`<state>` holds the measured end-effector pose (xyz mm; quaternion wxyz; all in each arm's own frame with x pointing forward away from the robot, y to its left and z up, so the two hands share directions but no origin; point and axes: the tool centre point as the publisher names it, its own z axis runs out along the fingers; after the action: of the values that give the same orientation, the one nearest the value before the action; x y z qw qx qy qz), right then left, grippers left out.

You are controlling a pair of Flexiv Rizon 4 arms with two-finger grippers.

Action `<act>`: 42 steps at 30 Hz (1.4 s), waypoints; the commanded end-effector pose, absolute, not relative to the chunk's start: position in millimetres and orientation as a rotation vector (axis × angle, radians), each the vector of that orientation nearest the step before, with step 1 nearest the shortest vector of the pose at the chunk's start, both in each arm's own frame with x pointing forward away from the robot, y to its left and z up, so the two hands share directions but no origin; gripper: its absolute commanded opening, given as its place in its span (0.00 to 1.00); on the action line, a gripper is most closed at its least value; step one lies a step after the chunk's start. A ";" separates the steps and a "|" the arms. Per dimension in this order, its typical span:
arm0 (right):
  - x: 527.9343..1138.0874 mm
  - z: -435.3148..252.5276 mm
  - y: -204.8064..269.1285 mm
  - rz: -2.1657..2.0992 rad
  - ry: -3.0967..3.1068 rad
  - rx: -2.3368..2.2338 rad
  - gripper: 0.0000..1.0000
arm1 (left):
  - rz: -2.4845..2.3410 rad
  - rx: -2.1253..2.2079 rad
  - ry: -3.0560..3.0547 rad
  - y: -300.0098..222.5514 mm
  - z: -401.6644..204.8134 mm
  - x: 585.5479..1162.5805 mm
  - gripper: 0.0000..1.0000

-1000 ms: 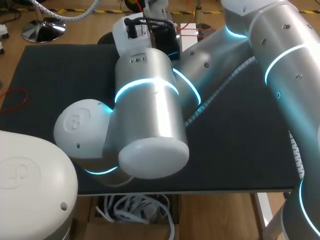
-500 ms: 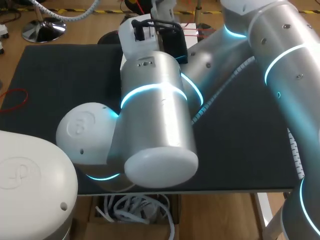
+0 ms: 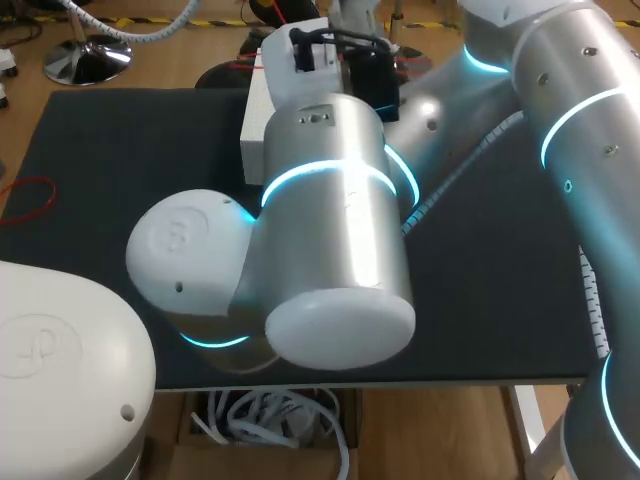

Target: Grab the tape and strap the tape.

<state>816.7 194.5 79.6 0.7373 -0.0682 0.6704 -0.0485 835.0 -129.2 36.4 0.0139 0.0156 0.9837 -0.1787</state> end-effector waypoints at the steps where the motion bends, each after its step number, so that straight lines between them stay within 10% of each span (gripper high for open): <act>1: 821.3 86.2 181.4 -0.107 1.473 -0.154 0.16 | -0.549 0.046 3.064 -129.8 37.5 834.6 0.00; 16: 847.3 94.7 140.1 -0.174 1.491 -0.073 0.51 | -0.549 0.046 3.064 -129.8 37.5 834.6 0.00; 20: 855.4 97.6 132.4 -0.177 1.492 -0.062 1.00 | -0.549 0.046 3.064 -129.8 37.5 834.6 0.00; 42: 855.1 97.5 126.9 -0.213 1.489 -0.086 1.00 | -0.549 0.046 3.064 -129.8 37.5 834.6 0.00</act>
<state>855.9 128.4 95.4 0.7306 -0.0373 0.6749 -0.0963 835.0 -129.3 36.4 0.0140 0.0156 0.9837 -0.1787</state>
